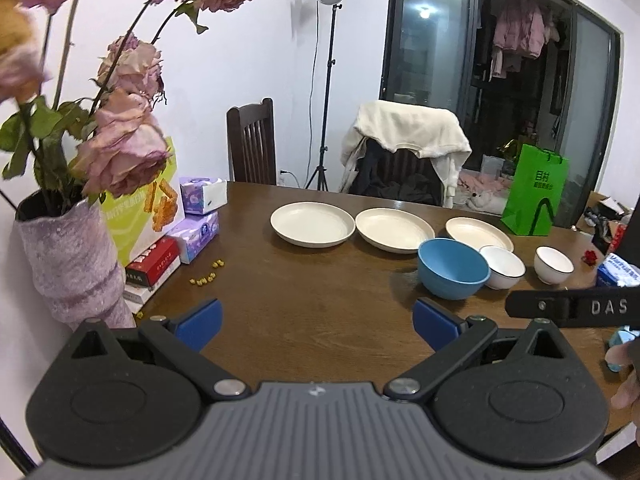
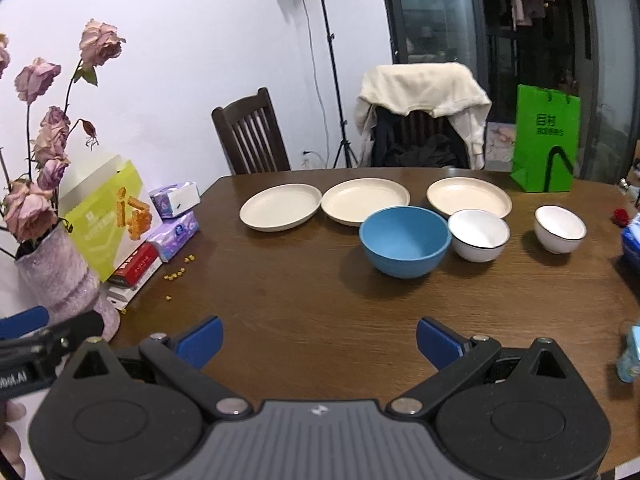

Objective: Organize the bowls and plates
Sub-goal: 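Move the left gripper toward a cream plate's rim while the right gripper approaches its opposite rim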

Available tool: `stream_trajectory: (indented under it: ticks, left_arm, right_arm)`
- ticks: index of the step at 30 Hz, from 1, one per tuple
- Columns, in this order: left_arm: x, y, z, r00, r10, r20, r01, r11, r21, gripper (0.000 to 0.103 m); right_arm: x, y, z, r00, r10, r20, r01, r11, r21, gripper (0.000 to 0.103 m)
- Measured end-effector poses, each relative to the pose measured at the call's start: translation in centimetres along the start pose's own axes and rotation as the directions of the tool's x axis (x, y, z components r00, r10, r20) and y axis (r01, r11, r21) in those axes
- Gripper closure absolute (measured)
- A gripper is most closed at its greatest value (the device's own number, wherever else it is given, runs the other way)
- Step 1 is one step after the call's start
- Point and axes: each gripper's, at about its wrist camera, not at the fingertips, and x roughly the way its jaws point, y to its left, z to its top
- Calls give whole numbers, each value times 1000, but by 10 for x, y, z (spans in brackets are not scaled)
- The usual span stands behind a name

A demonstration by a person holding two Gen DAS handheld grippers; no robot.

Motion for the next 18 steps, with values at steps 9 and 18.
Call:
stream_trajectory:
  ticks: [9,18]
  left_arm:
    - [37,-5,17,999,-1,-54,-1,999,-40,0]
    - [86,-9,36,994,1,-108,-12,996,-94,0]
  right_arm:
    - [48,-3,43,999,23,-41,-23,1000,-7,0]
    - [97,-18,83,997,44,-71,-44,999,0,0]
